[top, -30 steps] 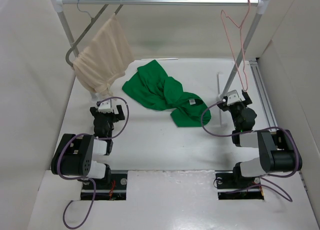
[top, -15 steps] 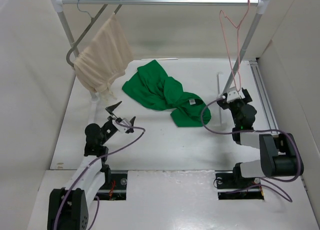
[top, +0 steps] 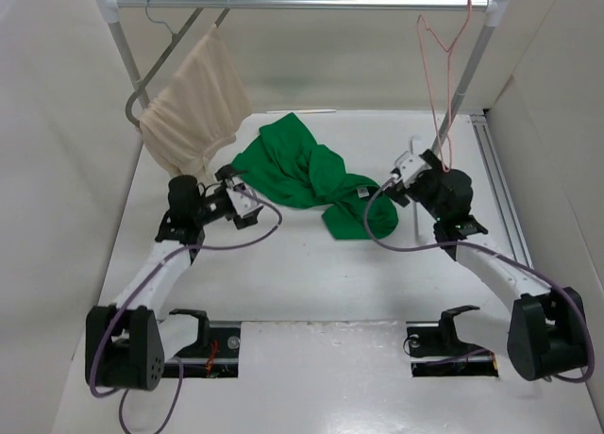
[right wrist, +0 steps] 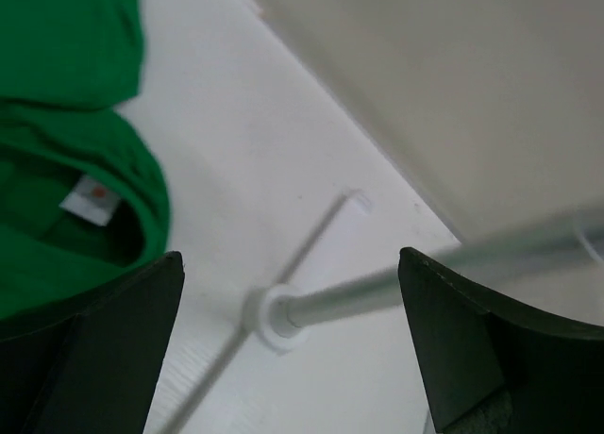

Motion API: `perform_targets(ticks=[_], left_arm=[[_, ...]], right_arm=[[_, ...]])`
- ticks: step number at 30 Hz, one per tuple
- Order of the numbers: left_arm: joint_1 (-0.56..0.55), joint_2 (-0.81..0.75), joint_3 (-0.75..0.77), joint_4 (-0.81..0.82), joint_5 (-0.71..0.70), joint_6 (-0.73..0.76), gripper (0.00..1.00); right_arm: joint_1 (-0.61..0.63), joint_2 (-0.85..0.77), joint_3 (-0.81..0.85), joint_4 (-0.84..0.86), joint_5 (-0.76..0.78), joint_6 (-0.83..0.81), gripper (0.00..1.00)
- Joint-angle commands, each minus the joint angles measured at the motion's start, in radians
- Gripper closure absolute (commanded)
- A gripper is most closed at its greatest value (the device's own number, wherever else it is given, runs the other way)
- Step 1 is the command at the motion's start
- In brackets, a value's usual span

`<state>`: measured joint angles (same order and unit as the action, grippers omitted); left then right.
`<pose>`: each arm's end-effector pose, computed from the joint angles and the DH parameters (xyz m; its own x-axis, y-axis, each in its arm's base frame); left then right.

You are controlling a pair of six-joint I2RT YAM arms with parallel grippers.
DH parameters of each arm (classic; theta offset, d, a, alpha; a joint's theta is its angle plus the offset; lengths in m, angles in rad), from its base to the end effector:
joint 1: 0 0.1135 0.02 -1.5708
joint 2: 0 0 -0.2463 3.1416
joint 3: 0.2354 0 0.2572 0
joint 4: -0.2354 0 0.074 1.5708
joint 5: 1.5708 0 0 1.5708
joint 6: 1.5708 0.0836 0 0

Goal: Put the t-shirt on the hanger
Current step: Grab the tshirt from the pile

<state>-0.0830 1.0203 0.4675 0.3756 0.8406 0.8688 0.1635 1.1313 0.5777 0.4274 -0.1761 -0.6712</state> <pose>0.2572 -0.0839 0.2203 0.4868 0.4706 -0.7359 0.6418 0.3788 0.6668 0.3080 0.0656 0.2363 0.1091 -0.6026 -0.7906 -0.3370 0.7258 -0.5997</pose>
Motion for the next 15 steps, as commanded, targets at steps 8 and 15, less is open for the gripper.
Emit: perform_targets(ticks=[8, 15], left_arm=[[-0.043, 0.219, 0.257, -0.054, 0.019, 0.049, 0.00], [-0.043, 0.231, 0.296, 0.041, -0.114, -0.202, 0.00]], right_arm=[[0.355, 0.301, 0.234, -0.380, 0.001, -0.303, 0.12], [0.354, 0.464, 0.447, -0.476, -0.081, -0.464, 0.14]])
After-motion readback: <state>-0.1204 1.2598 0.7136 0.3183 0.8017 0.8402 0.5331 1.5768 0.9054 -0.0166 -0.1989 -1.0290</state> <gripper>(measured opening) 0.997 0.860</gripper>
